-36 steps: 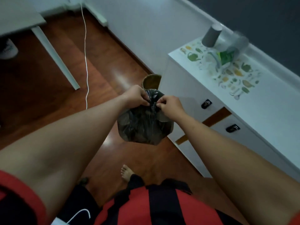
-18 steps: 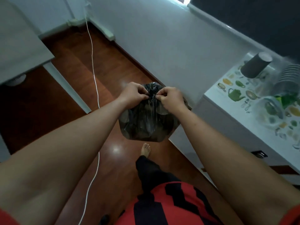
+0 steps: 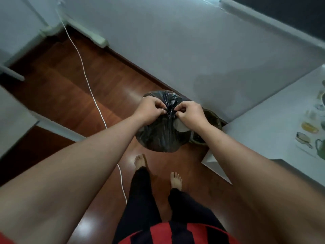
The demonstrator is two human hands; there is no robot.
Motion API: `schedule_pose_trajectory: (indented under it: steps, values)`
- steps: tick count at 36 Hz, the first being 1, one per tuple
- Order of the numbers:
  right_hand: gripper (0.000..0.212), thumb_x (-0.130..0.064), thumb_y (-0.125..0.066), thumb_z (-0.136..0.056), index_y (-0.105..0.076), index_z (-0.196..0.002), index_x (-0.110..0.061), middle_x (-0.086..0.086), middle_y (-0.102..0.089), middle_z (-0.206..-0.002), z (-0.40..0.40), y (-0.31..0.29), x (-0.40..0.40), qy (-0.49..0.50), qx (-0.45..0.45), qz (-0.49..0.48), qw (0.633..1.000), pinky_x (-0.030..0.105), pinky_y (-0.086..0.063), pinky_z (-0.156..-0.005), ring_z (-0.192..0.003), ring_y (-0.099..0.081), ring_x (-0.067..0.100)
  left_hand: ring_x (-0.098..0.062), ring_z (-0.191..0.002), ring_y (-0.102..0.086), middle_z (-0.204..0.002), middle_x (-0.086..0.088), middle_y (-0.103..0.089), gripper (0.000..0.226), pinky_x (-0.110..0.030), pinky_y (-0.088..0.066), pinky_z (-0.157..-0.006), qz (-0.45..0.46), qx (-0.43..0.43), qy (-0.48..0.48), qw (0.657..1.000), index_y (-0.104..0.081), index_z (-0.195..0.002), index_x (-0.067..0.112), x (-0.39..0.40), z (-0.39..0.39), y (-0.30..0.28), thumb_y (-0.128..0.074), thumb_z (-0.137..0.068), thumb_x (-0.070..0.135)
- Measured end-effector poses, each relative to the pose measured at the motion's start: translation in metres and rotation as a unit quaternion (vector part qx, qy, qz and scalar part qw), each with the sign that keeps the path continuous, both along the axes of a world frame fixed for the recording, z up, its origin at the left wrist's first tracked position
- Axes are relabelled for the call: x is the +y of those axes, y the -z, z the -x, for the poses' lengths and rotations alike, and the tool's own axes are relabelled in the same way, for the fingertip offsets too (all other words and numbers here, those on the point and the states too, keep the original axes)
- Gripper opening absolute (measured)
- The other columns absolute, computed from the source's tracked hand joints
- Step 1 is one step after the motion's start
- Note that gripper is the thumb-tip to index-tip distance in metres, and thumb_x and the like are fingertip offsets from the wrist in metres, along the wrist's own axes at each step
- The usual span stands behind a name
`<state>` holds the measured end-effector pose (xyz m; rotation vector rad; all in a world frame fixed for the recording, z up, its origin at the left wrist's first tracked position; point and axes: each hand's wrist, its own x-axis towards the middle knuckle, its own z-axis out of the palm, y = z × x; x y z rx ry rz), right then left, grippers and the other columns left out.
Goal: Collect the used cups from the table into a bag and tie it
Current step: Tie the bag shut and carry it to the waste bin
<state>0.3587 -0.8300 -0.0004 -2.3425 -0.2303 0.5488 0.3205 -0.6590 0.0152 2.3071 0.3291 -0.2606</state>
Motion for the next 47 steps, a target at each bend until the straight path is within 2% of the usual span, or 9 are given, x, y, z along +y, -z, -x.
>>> schedule_pose_trajectory:
  steps: [9, 13, 16, 22, 31, 35, 39, 44, 47]
  values:
    - [0.021, -0.009, -0.064, -0.083, -0.063, -0.084, -0.03, -0.008, -0.069, -0.095, -0.076, 0.113, 0.067, 0.089, 0.035, 0.001, 0.995, 0.034, -0.051, -0.091, -0.097, -0.064, 0.015, -0.025, -0.096, -0.066, -0.097, -0.002, -0.073, 0.011, -0.038, -0.053, -0.085, -0.085, 0.044, 0.068, 0.993, -0.079, -0.09, 0.021, 0.057, -0.11, 0.106, -0.074, -0.08, 0.018]
    - [0.026, -0.007, -0.06, -0.084, -0.058, -0.073, -0.031, -0.007, -0.067, -0.094, -0.106, 0.181, 0.082, 0.101, 0.053, 0.021, 0.993, 0.035, -0.049, -0.087, -0.097, -0.062, 0.018, -0.027, -0.099, -0.066, -0.102, -0.003, -0.072, 0.016, -0.034, -0.052, -0.082, -0.117, 0.052, 0.081, 0.988, -0.079, -0.096, 0.022, 0.071, -0.145, 0.175, -0.073, -0.082, 0.02]
    - [0.029, -0.007, -0.058, -0.087, -0.06, -0.072, -0.032, -0.004, -0.068, -0.103, -0.133, 0.239, 0.088, 0.093, 0.069, 0.039, 0.993, 0.037, -0.047, -0.096, -0.108, -0.058, 0.021, -0.027, -0.099, -0.065, -0.101, -0.003, -0.071, 0.017, -0.034, -0.052, -0.081, -0.132, 0.046, 0.1, 0.985, -0.079, -0.097, 0.022, 0.079, -0.172, 0.236, -0.071, -0.083, 0.02]
    - [0.028, -0.009, -0.052, -0.091, -0.075, -0.099, -0.024, -0.002, -0.064, -0.114, -0.17, 0.343, 0.089, 0.052, 0.119, 0.057, 0.99, 0.037, -0.038, -0.108, -0.12, -0.047, 0.02, -0.027, -0.099, -0.064, -0.101, 0.0, -0.069, 0.014, -0.037, -0.051, -0.083, -0.127, 0.074, 0.101, 0.984, -0.078, -0.094, 0.024, 0.081, -0.207, 0.349, -0.07, -0.084, 0.02]
    - [0.047, -0.005, -0.045, -0.091, -0.057, -0.135, -0.016, -0.003, -0.049, -0.132, -0.203, 0.474, 0.078, -0.013, 0.217, 0.075, 0.973, 0.034, -0.027, -0.113, -0.132, -0.029, 0.022, -0.027, -0.096, -0.065, -0.105, -0.005, -0.073, 0.021, -0.027, -0.046, -0.076, -0.077, 0.121, 0.086, 0.986, -0.079, -0.098, 0.02, 0.075, -0.246, 0.511, -0.062, -0.089, 0.012]
    - [0.053, -0.006, -0.047, -0.091, -0.05, -0.141, -0.019, -0.006, -0.043, -0.134, -0.212, 0.515, 0.071, -0.001, 0.252, 0.064, 0.966, 0.034, -0.025, -0.114, -0.134, -0.027, 0.021, -0.024, -0.095, -0.066, -0.103, -0.003, -0.075, 0.019, -0.03, -0.052, -0.086, -0.061, 0.135, 0.081, 0.986, -0.079, -0.096, 0.021, 0.069, -0.258, 0.552, -0.063, -0.089, 0.014]
    - [0.062, -0.01, -0.055, -0.087, -0.041, -0.147, -0.018, -0.007, -0.037, -0.138, -0.216, 0.535, 0.073, 0.0, 0.286, 0.063, 0.956, 0.034, -0.024, -0.112, -0.137, -0.025, 0.023, -0.019, -0.085, -0.062, -0.101, -0.005, -0.075, 0.018, -0.025, -0.046, -0.077, -0.062, 0.146, 0.085, 0.984, -0.079, -0.095, 0.02, 0.07, -0.264, 0.574, -0.064, -0.089, 0.015]
    - [0.077, -0.011, -0.056, -0.088, -0.021, -0.156, -0.024, -0.013, -0.016, -0.158, -0.207, 0.544, 0.066, -0.005, 0.312, 0.047, 0.949, 0.025, -0.02, -0.109, -0.145, -0.013, 0.022, -0.03, -0.093, -0.067, -0.101, -0.009, -0.076, 0.021, -0.037, -0.056, -0.083, -0.078, 0.178, 0.103, 0.975, -0.079, -0.094, 0.019, 0.067, -0.263, 0.584, -0.06, -0.089, 0.014]
    - [0.08, -0.013, -0.06, -0.088, -0.019, -0.156, -0.027, -0.012, -0.012, -0.162, -0.202, 0.538, 0.062, 0.0, 0.309, 0.037, 0.95, 0.033, -0.021, -0.119, -0.149, -0.011, 0.021, -0.032, -0.098, -0.066, -0.106, -0.012, -0.074, 0.019, -0.037, -0.055, -0.085, -0.093, 0.193, 0.099, 0.972, -0.077, -0.098, 0.017, 0.068, -0.263, 0.579, -0.058, -0.093, 0.018]
